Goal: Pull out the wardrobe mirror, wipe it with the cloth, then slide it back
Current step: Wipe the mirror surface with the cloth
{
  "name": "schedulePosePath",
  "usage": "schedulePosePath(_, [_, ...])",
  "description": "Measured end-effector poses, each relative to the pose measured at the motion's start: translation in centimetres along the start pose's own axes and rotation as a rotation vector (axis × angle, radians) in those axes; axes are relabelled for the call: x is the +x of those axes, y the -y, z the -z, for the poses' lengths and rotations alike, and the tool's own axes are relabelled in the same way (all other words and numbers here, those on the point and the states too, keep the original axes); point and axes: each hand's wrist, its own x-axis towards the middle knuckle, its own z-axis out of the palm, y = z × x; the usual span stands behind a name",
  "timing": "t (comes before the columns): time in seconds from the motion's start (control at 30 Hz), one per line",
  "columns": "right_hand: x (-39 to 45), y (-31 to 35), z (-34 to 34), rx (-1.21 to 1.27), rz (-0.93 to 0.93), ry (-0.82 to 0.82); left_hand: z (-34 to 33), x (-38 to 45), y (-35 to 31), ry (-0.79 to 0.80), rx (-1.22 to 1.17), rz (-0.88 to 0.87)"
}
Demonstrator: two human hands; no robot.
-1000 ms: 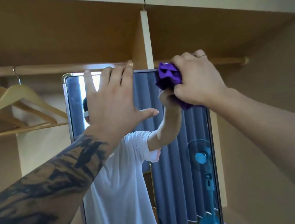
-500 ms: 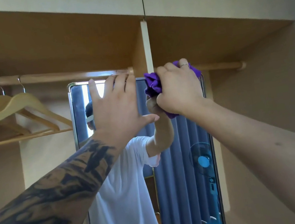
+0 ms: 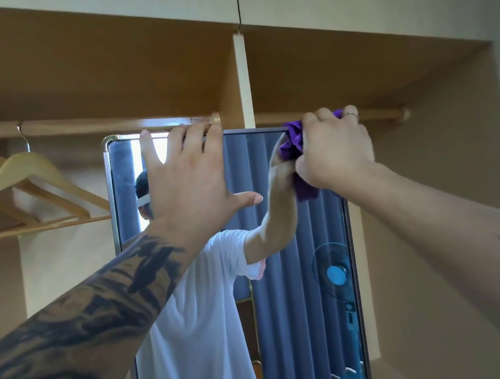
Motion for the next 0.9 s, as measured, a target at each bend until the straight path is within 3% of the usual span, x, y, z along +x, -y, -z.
schedulePosePath(0.17, [-0.9, 4.5, 0.3, 0.056, 0.133, -0.074, 0.1, 0.1, -0.2, 0.014, -0.002, 0.006])
schedulePosePath(0.33, [-1.0, 2.1, 0.5, 0.042, 0.239, -0.039, -0.1, 0.1, 0.0, 0.005, -0.006, 0.011])
schedulePosePath(0.5, [-0.2, -3.0, -0.2, -0.036, 0.082, 0.023, -0.3, 0.1, -0.2, -0.004, -0.001, 0.015])
schedulePosePath(0.67, [-0.1, 0.9, -0.2, 0.145, -0.108, 0.024, 0.0, 0.2, -0.5, 0.02, 0.011, 0.017])
schedulePosePath(0.9, [-1.3, 4.8, 0.3, 0.095, 0.209, -0.057, 0.1, 0.2, -0.6, 0.03, 0.036, 0.012])
